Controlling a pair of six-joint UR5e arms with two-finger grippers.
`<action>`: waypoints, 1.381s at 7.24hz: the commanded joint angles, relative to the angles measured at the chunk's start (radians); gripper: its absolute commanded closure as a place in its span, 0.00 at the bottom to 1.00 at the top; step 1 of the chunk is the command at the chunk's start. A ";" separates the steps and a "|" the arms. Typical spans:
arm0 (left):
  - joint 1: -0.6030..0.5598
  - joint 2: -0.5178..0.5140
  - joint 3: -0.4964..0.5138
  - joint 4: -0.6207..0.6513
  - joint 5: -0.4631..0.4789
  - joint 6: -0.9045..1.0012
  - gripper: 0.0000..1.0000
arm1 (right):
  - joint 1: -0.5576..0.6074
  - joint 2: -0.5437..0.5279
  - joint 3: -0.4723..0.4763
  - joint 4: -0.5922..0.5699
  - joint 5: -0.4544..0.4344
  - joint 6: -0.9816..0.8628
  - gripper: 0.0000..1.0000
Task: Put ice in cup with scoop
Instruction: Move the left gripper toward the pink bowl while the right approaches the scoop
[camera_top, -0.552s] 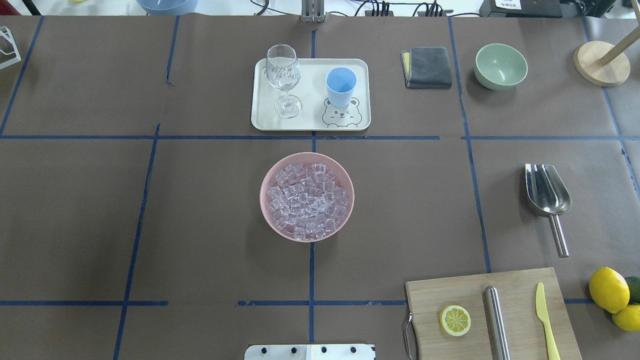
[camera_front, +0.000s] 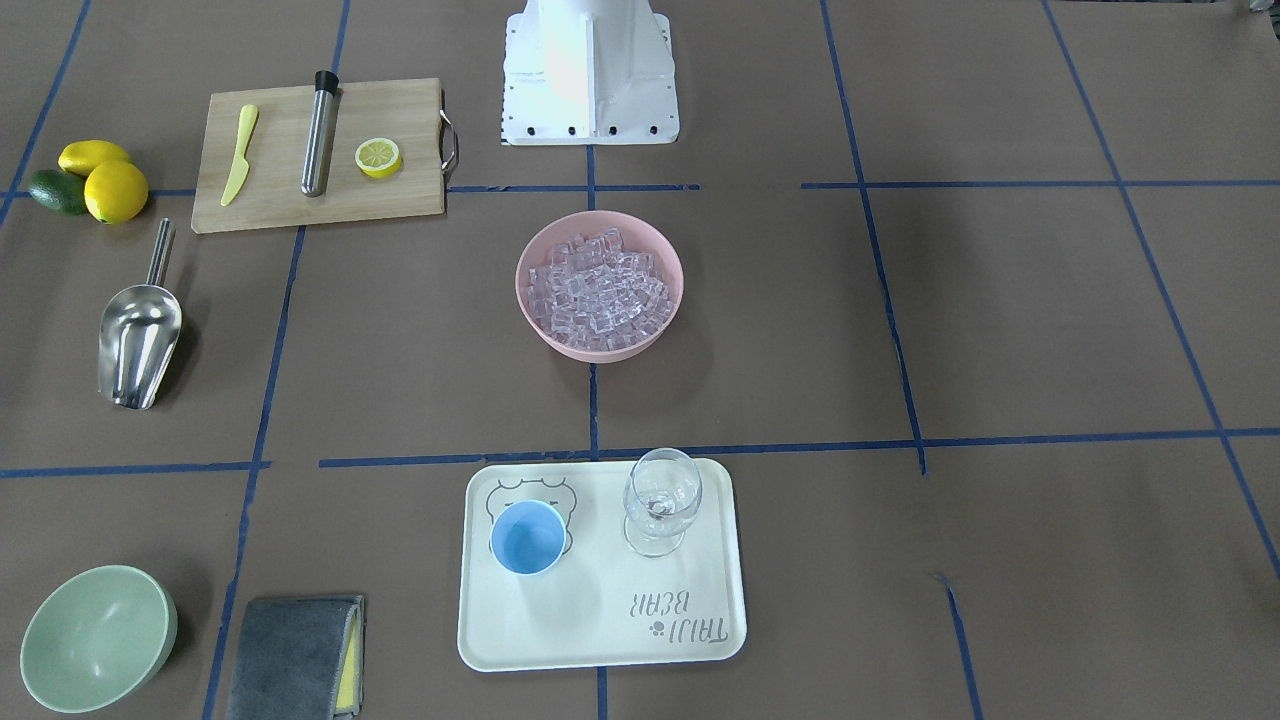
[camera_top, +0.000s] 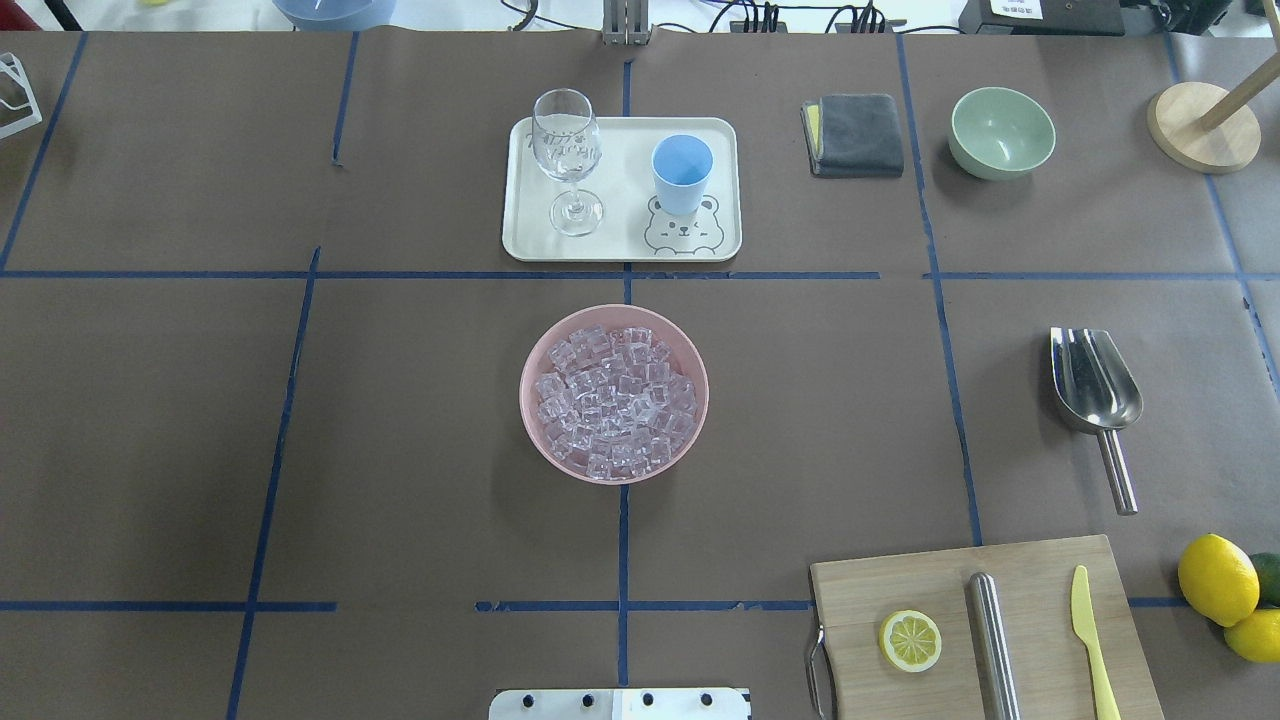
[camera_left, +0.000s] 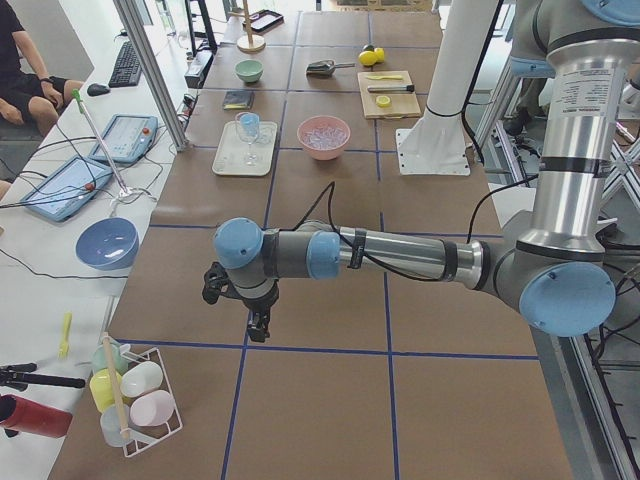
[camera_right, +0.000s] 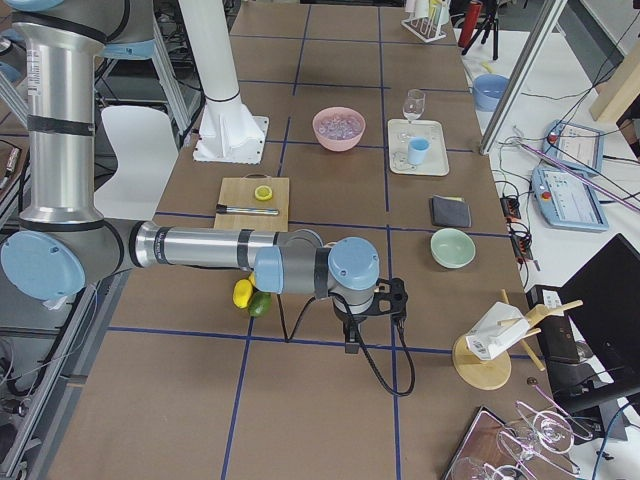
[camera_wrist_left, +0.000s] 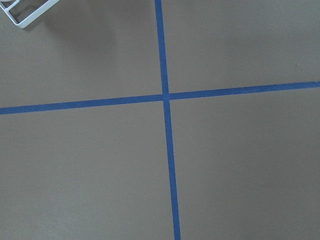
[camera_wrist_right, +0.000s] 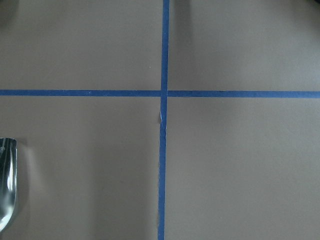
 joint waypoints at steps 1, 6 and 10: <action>0.003 -0.050 -0.046 -0.002 -0.001 0.004 0.00 | -0.002 0.022 0.007 0.004 -0.005 -0.004 0.00; 0.156 -0.135 -0.052 -0.351 -0.096 0.015 0.00 | -0.008 0.059 0.026 0.001 0.062 0.018 0.00; 0.472 -0.184 -0.198 -0.404 -0.081 -0.060 0.00 | -0.165 0.116 0.091 0.024 0.070 0.285 0.00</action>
